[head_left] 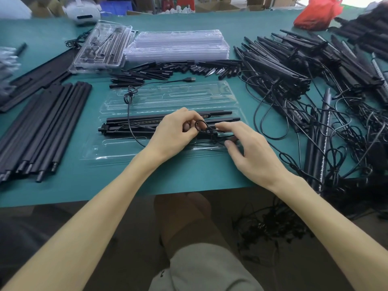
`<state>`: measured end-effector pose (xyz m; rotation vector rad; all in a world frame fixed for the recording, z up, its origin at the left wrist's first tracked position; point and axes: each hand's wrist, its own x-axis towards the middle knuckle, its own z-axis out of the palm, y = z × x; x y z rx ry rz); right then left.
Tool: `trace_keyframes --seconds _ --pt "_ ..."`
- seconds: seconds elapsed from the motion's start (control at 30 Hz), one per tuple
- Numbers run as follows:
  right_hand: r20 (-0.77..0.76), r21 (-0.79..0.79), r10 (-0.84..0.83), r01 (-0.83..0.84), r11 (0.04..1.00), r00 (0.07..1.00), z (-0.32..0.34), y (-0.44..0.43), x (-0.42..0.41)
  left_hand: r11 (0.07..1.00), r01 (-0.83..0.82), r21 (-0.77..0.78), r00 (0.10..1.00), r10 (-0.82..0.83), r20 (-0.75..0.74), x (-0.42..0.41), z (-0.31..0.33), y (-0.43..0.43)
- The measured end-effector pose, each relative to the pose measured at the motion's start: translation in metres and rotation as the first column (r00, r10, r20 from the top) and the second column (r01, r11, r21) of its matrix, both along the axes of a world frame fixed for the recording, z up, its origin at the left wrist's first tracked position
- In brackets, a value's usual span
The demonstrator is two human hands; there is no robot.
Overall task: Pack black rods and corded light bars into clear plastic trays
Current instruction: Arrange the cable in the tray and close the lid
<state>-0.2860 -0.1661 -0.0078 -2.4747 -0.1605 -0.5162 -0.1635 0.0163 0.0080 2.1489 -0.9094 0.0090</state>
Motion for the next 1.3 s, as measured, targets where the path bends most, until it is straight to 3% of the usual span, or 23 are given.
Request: trace_keyframes --seconds 0.27,0.53,0.83,1.17,1.3 --pt "0.05 0.053 -0.012 0.009 0.999 0.999 0.001 0.0 0.0 1.0 0.004 -0.002 1.0 -0.004 -0.007 0.0 0.0 0.001" --pt "0.006 0.074 0.007 -0.007 0.997 1.0 0.004 0.001 0.001 1.0 0.009 0.028 1.0 -0.009 0.001 0.0 0.0 0.0" --pt "-0.11 0.105 -0.136 0.147 0.984 0.985 0.013 0.009 0.018 1.0 0.009 0.021 1.0 -0.009 0.005 0.0 0.0 0.001" --pt "-0.035 0.358 -0.202 0.201 0.912 0.979 0.009 0.011 0.019 0.999 0.01 0.031 1.0 -0.01 0.016 0.001 0.0 0.002" --pt "-0.03 0.277 -0.238 0.237 0.931 0.971 0.006 0.015 0.021 0.999 0.016 0.031 1.0 -0.016 0.006 0.002 0.001 0.002"
